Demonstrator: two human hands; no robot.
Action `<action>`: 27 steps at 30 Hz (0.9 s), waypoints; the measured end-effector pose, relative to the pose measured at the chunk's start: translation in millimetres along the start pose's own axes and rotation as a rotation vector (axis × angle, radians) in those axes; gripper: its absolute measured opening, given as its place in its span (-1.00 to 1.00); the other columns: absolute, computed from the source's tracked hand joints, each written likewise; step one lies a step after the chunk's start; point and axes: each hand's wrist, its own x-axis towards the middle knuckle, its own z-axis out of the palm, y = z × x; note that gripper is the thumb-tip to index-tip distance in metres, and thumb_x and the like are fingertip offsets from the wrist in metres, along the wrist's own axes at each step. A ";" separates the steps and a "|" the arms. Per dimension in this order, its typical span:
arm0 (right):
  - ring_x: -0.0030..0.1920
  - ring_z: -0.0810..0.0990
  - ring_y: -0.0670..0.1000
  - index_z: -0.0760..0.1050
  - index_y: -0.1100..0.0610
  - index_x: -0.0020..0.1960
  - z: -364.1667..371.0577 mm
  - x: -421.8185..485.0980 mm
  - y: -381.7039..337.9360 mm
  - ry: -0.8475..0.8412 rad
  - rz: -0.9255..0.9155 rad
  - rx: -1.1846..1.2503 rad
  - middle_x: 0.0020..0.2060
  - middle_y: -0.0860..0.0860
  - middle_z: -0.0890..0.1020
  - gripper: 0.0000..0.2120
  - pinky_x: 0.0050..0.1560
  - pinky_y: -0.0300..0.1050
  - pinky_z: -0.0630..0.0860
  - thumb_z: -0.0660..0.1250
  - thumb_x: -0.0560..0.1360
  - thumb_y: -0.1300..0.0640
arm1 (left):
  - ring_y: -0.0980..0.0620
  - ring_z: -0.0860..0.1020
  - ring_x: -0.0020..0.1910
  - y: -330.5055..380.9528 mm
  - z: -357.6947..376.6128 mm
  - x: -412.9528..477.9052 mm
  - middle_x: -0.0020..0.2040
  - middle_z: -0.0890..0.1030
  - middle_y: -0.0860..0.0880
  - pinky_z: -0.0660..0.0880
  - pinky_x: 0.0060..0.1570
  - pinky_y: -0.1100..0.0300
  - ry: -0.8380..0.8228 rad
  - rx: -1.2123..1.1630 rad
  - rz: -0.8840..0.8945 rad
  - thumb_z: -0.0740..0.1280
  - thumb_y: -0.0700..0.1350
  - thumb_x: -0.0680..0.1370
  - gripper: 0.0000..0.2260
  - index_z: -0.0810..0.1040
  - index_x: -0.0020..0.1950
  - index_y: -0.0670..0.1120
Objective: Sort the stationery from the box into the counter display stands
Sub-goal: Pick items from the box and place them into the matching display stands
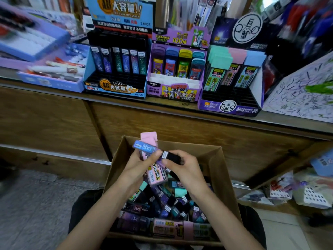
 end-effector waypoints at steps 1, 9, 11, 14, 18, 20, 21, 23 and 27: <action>-0.17 0.66 -0.13 0.60 0.09 -0.02 0.3 1.6 -4.9 -0.004 0.007 0.021 -0.16 -0.01 0.69 -0.85 -0.16 -0.32 0.54 0.44 0.43 0.22 | -0.10 0.65 -0.06 4.4 -0.5 0.3 0.01 0.65 -0.22 0.57 -0.09 0.06 -0.008 0.003 0.008 0.50 -0.04 0.26 -0.46 0.49 0.17 -0.20; -0.09 0.68 0.07 0.58 0.19 0.06 7.9 11.7 -44.5 -0.061 0.041 0.183 -0.09 0.13 0.69 -0.83 -0.04 -0.10 0.61 0.38 0.47 0.22 | 0.02 0.66 -0.25 46.0 -6.8 -0.4 -0.18 0.70 -0.08 0.58 -0.30 0.20 -0.046 0.053 0.123 0.43 -0.17 0.32 -0.70 0.52 0.03 -0.15; -0.05 0.67 0.05 0.56 0.17 0.09 8.0 16.2 -56.1 -0.044 -0.018 0.133 -0.07 0.11 0.69 -0.82 0.00 -0.12 0.60 0.38 0.48 0.23 | 0.01 0.66 -0.21 57.5 -10.9 -1.1 -0.13 0.70 -0.08 0.57 -0.28 0.21 -0.040 0.091 0.156 0.42 -0.17 0.34 -0.67 0.52 0.08 -0.17; -0.04 0.66 -0.03 0.56 0.11 0.06 5.8 27.1 -77.1 -0.016 -0.092 0.107 -0.07 0.06 0.68 -0.82 -0.03 -0.19 0.59 0.37 0.48 0.27 | 0.02 0.66 -0.19 75.0 -21.6 0.1 -0.10 0.69 -0.09 0.56 -0.26 0.22 0.013 0.118 0.191 0.41 -0.13 0.35 -0.60 0.50 0.15 -0.20; -0.05 0.66 0.00 0.56 0.07 0.02 3.7 50.2 -112.5 -0.029 -0.143 0.097 -0.14 -0.02 0.68 -0.88 -0.03 -0.06 0.56 0.33 0.51 0.22 | 0.10 0.65 -0.28 99.6 -40.1 7.0 -0.23 0.70 0.00 0.55 -0.35 0.27 0.076 0.116 0.232 0.35 -0.21 0.46 -0.77 0.49 0.10 -0.17; -0.08 0.65 0.01 0.58 0.07 -0.01 6.5 64.4 -133.9 -0.029 -0.182 0.078 -0.16 -0.03 0.69 -0.91 -0.06 -0.07 0.55 0.32 0.53 0.19 | 0.11 0.64 -0.31 112.9 -49.1 10.8 -0.26 0.69 0.02 0.54 -0.38 0.26 0.107 0.125 0.256 0.33 -0.24 0.49 -0.83 0.48 0.06 -0.18; -0.10 0.65 0.00 0.59 0.07 -0.04 9.0 72.0 -145.5 -0.029 -0.209 0.060 -0.17 -0.03 0.69 -0.91 -0.11 -0.12 0.57 0.31 0.53 0.19 | 0.11 0.64 -0.32 119.1 -53.4 12.1 -0.26 0.69 0.02 0.54 -0.38 0.26 0.121 0.123 0.269 0.33 -0.23 0.49 -0.83 0.48 0.06 -0.19; -0.18 0.65 -0.05 0.58 0.08 -0.08 15.3 87.8 -169.9 -0.015 -0.282 0.005 -0.21 -0.02 0.67 -0.92 -0.20 -0.19 0.58 0.33 0.52 0.21 | 0.09 0.65 -0.30 131.4 -61.7 14.8 -0.23 0.70 -0.02 0.55 -0.37 0.24 0.138 0.123 0.299 0.37 -0.17 0.43 -0.72 0.48 0.10 -0.23; -0.33 0.61 -0.11 0.56 0.24 0.02 34.9 125.6 -212.7 0.063 -0.416 -0.171 -0.27 0.00 0.63 -0.88 -0.32 -0.28 0.55 0.36 0.50 0.24 | 0.07 0.65 -0.27 149.0 -77.8 19.3 -0.20 0.70 -0.04 0.55 -0.34 0.25 0.171 0.144 0.347 0.39 -0.07 0.36 -0.59 0.47 0.13 -0.24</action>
